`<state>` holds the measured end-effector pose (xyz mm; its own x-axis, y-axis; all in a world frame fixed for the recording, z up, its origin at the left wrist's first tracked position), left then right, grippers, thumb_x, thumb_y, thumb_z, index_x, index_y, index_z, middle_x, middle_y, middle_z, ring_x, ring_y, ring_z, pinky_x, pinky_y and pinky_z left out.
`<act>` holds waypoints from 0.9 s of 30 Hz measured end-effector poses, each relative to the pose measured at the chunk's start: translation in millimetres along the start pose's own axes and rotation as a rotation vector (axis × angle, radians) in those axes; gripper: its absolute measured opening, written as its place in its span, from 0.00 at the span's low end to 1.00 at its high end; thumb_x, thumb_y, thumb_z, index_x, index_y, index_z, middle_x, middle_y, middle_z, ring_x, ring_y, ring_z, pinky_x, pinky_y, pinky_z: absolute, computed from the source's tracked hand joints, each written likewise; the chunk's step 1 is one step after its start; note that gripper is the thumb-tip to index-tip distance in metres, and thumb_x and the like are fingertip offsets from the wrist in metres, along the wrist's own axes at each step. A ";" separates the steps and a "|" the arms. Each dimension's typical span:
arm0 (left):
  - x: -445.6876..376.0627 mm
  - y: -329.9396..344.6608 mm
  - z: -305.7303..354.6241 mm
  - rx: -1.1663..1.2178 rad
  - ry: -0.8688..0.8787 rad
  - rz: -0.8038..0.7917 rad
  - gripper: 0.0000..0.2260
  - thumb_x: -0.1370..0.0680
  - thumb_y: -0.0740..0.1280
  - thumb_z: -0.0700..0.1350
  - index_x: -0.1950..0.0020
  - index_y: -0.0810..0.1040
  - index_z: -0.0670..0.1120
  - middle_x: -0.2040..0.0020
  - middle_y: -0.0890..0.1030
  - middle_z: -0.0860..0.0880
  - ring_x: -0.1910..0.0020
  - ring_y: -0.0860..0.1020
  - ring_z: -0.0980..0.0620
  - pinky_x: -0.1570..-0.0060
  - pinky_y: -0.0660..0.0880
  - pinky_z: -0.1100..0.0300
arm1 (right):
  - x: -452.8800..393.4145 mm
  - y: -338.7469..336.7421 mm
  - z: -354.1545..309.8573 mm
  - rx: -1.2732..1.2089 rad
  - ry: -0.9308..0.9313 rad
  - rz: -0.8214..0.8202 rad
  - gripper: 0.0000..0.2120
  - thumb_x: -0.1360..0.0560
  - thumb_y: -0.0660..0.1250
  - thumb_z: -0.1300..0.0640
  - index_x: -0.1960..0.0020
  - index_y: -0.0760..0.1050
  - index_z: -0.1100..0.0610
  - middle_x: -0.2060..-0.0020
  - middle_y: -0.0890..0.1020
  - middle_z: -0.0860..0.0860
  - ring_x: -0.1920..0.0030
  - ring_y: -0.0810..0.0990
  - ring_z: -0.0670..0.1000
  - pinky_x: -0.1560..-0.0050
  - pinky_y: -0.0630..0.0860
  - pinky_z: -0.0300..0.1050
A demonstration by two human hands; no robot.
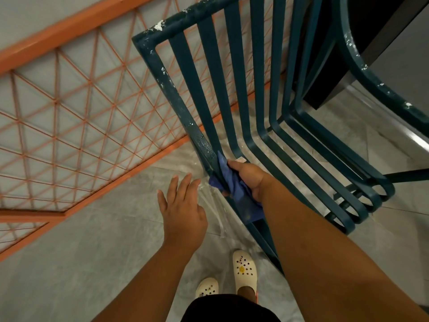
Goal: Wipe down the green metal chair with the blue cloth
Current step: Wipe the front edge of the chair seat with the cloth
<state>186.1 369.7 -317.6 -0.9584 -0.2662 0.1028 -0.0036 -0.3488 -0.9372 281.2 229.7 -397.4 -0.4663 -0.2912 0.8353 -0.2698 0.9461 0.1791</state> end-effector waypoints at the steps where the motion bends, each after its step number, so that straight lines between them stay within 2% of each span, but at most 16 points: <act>1: 0.0 -0.1 0.1 0.009 -0.001 0.003 0.24 0.26 0.64 0.36 0.30 0.70 0.47 0.26 0.66 0.48 0.23 0.54 0.46 0.28 0.44 0.41 | 0.0 -2.2 6.0 0.002 0.018 0.003 0.20 0.22 0.62 0.45 0.44 0.78 0.60 0.52 0.84 0.61 0.49 0.82 0.60 0.43 0.77 0.59; 4: -0.7 -0.2 0.9 0.007 -0.003 0.006 0.24 0.26 0.64 0.36 0.30 0.70 0.48 0.26 0.66 0.48 0.23 0.55 0.46 0.27 0.45 0.41 | 4.8 -14.2 28.2 0.115 0.163 0.001 0.21 0.25 0.64 0.42 0.45 0.79 0.60 0.58 0.85 0.60 0.54 0.82 0.60 0.45 0.78 0.56; 6: -1.8 0.2 0.9 0.000 -0.001 0.006 0.24 0.26 0.64 0.37 0.30 0.70 0.48 0.26 0.66 0.49 0.23 0.55 0.46 0.27 0.45 0.41 | 7.6 -14.9 28.9 0.174 0.216 -0.010 0.20 0.25 0.64 0.42 0.49 0.79 0.60 0.65 0.84 0.58 0.60 0.82 0.56 0.52 0.80 0.50; 8: -3.2 0.5 0.7 0.003 0.007 0.007 0.24 0.26 0.64 0.36 0.30 0.70 0.48 0.26 0.66 0.49 0.24 0.55 0.46 0.27 0.46 0.41 | 7.7 -6.8 11.2 0.184 0.174 0.001 0.20 0.21 0.59 0.44 0.54 0.78 0.60 0.72 0.83 0.54 0.67 0.81 0.50 0.61 0.79 0.42; 9: -3.7 0.8 0.5 0.003 0.010 0.008 0.25 0.26 0.64 0.36 0.30 0.70 0.48 0.27 0.66 0.48 0.24 0.55 0.46 0.28 0.47 0.40 | 4.4 -0.6 -0.9 0.147 0.123 0.013 0.21 0.21 0.58 0.44 0.55 0.79 0.60 0.71 0.83 0.53 0.67 0.82 0.49 0.60 0.78 0.41; 11: -4.1 0.9 -0.4 0.000 0.012 0.009 0.25 0.27 0.65 0.36 0.30 0.70 0.47 0.27 0.67 0.48 0.24 0.56 0.45 0.28 0.47 0.40 | -3.9 15.2 -27.1 0.099 -0.015 0.061 0.22 0.22 0.58 0.42 0.48 0.81 0.58 0.59 0.85 0.54 0.55 0.83 0.51 0.47 0.77 0.45; 13: -4.3 0.9 -2.1 0.005 0.009 0.019 0.26 0.28 0.65 0.35 0.30 0.71 0.47 0.27 0.67 0.47 0.24 0.57 0.45 0.28 0.47 0.40 | 1.0 31.4 -53.4 0.274 -0.219 0.175 0.26 0.21 0.53 0.40 0.43 0.78 0.58 0.49 0.82 0.56 0.47 0.80 0.56 0.40 0.73 0.53; 15: -4.1 1.1 -4.1 0.010 0.013 0.029 0.26 0.29 0.65 0.34 0.31 0.71 0.46 0.28 0.69 0.46 0.25 0.58 0.44 0.29 0.49 0.39 | 18.6 43.9 -74.0 0.525 -0.475 0.351 0.25 0.18 0.48 0.43 0.43 0.75 0.60 0.50 0.80 0.58 0.47 0.78 0.57 0.46 0.74 0.50; 16: -4.0 1.2 -5.3 0.011 0.015 0.034 0.26 0.29 0.65 0.34 0.31 0.71 0.46 0.28 0.69 0.46 0.25 0.59 0.43 0.29 0.50 0.38 | 27.0 52.3 -77.5 0.602 -0.595 0.378 0.22 0.18 0.48 0.45 0.40 0.73 0.59 0.50 0.79 0.58 0.48 0.78 0.57 0.49 0.73 0.48; 18: -4.2 1.3 -7.9 0.019 0.010 0.037 0.26 0.29 0.65 0.33 0.31 0.71 0.46 0.28 0.69 0.46 0.25 0.59 0.44 0.29 0.49 0.38 | 38.8 68.7 -74.7 0.834 -0.826 0.416 0.21 0.17 0.51 0.50 0.27 0.62 0.56 0.38 0.75 0.58 0.42 0.76 0.56 0.44 0.74 0.49; 19: -4.4 1.2 -8.9 0.024 0.005 0.037 0.26 0.29 0.65 0.33 0.31 0.71 0.46 0.28 0.69 0.46 0.25 0.59 0.44 0.29 0.49 0.38 | 37.1 75.6 -66.5 1.007 -0.898 0.433 0.25 0.18 0.54 0.53 0.23 0.53 0.55 0.31 0.68 0.59 0.36 0.72 0.58 0.38 0.72 0.52; 21: -5.4 0.0 -9.6 0.037 -0.001 0.040 0.27 0.28 0.64 0.33 0.30 0.70 0.46 0.28 0.68 0.47 0.24 0.57 0.45 0.28 0.47 0.40 | 27.2 80.1 -47.1 1.323 -0.931 0.451 0.35 0.21 0.58 0.58 0.22 0.40 0.52 0.23 0.50 0.59 0.25 0.56 0.60 0.28 0.61 0.57; 23: -7.3 -1.4 -9.5 0.046 -0.008 0.043 0.27 0.28 0.64 0.33 0.29 0.69 0.46 0.27 0.68 0.47 0.24 0.57 0.45 0.28 0.46 0.41 | 25.8 77.2 -35.9 1.453 -0.920 0.445 0.38 0.23 0.59 0.60 0.23 0.36 0.50 0.23 0.39 0.56 0.23 0.44 0.60 0.26 0.53 0.56; 25: -9.3 -2.4 -10.9 0.050 -0.013 0.047 0.26 0.28 0.64 0.34 0.29 0.70 0.46 0.27 0.68 0.47 0.24 0.58 0.45 0.29 0.46 0.41 | 28.9 73.1 -24.8 1.495 -0.907 0.427 0.39 0.22 0.59 0.61 0.24 0.34 0.50 0.24 0.35 0.55 0.24 0.40 0.59 0.26 0.54 0.56; 27: -10.7 -3.4 -13.3 0.048 -0.008 0.055 0.26 0.28 0.65 0.34 0.30 0.71 0.45 0.28 0.69 0.46 0.25 0.59 0.44 0.29 0.48 0.40 | 30.1 67.3 -19.0 1.428 -0.847 0.427 0.38 0.21 0.58 0.59 0.25 0.32 0.51 0.23 0.39 0.56 0.23 0.46 0.59 0.27 0.61 0.54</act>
<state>192.5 385.7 -319.9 -0.9544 -0.2937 0.0542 0.0633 -0.3763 -0.9243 265.1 287.3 -350.4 -0.8546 -0.5040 0.1252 -0.2780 0.2404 -0.9300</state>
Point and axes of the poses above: each hand's wrist, its own x-axis away from the middle knuckle, its own y-axis out of the palm, z = x × y, the point moved 7 cm from there along -x, towards the middle knuckle
